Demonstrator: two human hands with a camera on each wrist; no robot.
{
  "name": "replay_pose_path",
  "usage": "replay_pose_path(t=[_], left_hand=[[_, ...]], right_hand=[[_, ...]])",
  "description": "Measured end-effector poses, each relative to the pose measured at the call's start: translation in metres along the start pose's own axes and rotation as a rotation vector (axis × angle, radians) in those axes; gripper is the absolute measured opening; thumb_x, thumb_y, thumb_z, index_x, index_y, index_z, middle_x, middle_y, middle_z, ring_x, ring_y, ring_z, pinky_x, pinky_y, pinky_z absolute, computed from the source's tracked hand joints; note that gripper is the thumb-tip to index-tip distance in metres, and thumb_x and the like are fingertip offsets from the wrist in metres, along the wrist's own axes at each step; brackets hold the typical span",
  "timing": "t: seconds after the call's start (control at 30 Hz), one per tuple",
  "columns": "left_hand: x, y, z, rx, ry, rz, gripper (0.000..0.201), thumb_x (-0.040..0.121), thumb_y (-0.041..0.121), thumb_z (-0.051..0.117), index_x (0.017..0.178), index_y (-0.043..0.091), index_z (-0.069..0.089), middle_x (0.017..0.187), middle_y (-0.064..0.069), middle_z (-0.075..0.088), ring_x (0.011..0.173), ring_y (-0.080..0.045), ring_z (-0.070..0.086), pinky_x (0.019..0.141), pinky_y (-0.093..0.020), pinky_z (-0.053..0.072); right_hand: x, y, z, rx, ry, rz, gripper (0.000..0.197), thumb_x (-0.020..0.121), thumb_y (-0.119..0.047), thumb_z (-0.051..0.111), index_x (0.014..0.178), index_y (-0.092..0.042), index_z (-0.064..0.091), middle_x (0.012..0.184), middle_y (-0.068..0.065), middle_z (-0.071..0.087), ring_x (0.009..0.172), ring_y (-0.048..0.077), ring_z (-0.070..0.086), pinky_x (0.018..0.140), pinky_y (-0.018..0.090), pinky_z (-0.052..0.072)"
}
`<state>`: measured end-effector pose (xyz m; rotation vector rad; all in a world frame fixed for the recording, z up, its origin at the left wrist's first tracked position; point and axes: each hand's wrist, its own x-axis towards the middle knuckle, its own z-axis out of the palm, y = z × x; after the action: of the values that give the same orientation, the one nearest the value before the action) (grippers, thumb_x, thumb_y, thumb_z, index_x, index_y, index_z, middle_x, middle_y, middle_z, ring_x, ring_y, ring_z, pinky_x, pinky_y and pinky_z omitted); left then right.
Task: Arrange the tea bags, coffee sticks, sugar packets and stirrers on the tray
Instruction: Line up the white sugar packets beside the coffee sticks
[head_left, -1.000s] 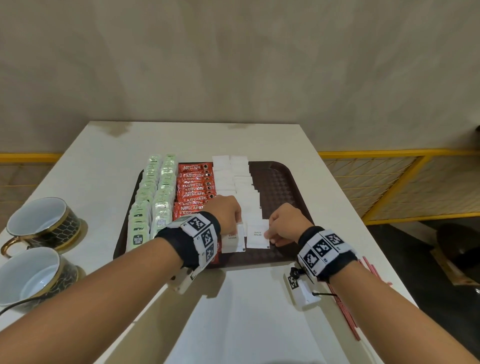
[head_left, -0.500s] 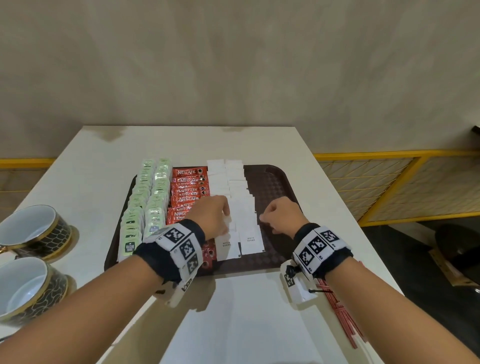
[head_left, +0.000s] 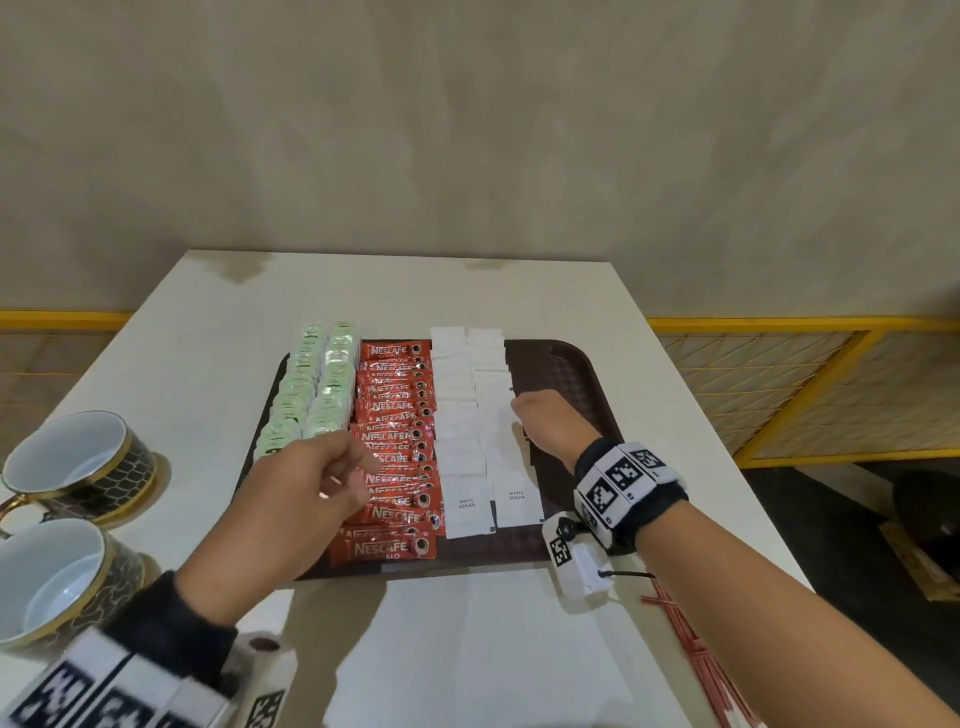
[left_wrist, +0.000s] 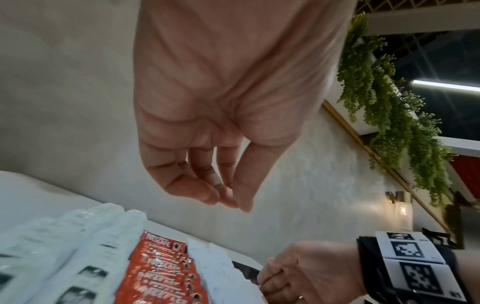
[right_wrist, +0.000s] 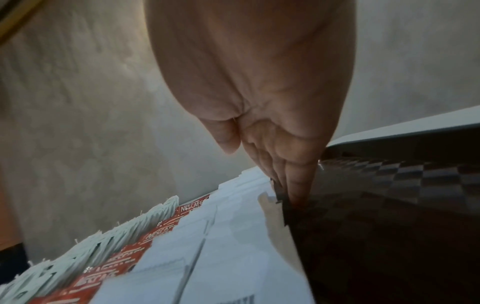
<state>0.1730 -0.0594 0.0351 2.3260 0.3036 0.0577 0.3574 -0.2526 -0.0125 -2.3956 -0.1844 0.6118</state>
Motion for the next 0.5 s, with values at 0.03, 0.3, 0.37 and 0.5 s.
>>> replay_pose_path(t=[0.03, 0.3, 0.37, 0.5], left_hand=[[-0.005, -0.004, -0.001, -0.014, 0.01, -0.012, 0.022, 0.086, 0.009, 0.065, 0.081, 0.03, 0.065, 0.074, 0.01, 0.065, 0.069, -0.007, 0.059, 0.061, -0.017, 0.043], [-0.03, -0.021, -0.006, -0.079, 0.061, -0.083, 0.016, 0.089, 0.016, 0.064, 0.083, 0.031, 0.066, 0.073, 0.012, 0.065, 0.071, -0.008, 0.06, 0.051, -0.008, 0.04], [-0.036, -0.027, -0.007, -0.113, 0.058, -0.095, 0.021, 0.087, 0.013, 0.066, 0.079, 0.033, 0.068, 0.071, 0.018, 0.065, 0.07, -0.001, 0.059, 0.055, -0.008, 0.042], [-0.047, -0.033, -0.005, -0.159, 0.03, -0.113, 0.03, 0.086, 0.013, 0.066, 0.084, 0.044, 0.065, 0.07, 0.018, 0.067, 0.066, 0.0, 0.06, 0.065, -0.022, 0.045]], right_hand=[[0.001, 0.003, 0.0, 0.005, 0.015, -0.007, 0.037, 0.099, -0.008, 0.033, 0.062, -0.012, 0.034, 0.066, 0.002, 0.037, 0.063, 0.016, 0.037, 0.057, 0.027, 0.027], [0.0, -0.008, -0.003, -0.396, -0.041, -0.081, 0.026, 0.104, -0.013, 0.031, 0.085, -0.005, 0.047, 0.116, 0.015, 0.054, 0.113, 0.032, 0.049, 0.087, 0.034, 0.038], [-0.003, -0.019, -0.006, -0.473, -0.035, -0.114, 0.031, 0.104, -0.016, 0.03, 0.118, 0.004, 0.05, 0.13, 0.02, 0.049, 0.12, 0.035, 0.048, 0.092, 0.037, 0.039], [-0.001, -0.036, 0.01, -0.654, -0.178, -0.405, 0.044, 0.105, -0.015, 0.031, 0.146, 0.001, 0.031, 0.157, 0.018, 0.019, 0.141, 0.033, 0.03, 0.11, 0.037, 0.033]])
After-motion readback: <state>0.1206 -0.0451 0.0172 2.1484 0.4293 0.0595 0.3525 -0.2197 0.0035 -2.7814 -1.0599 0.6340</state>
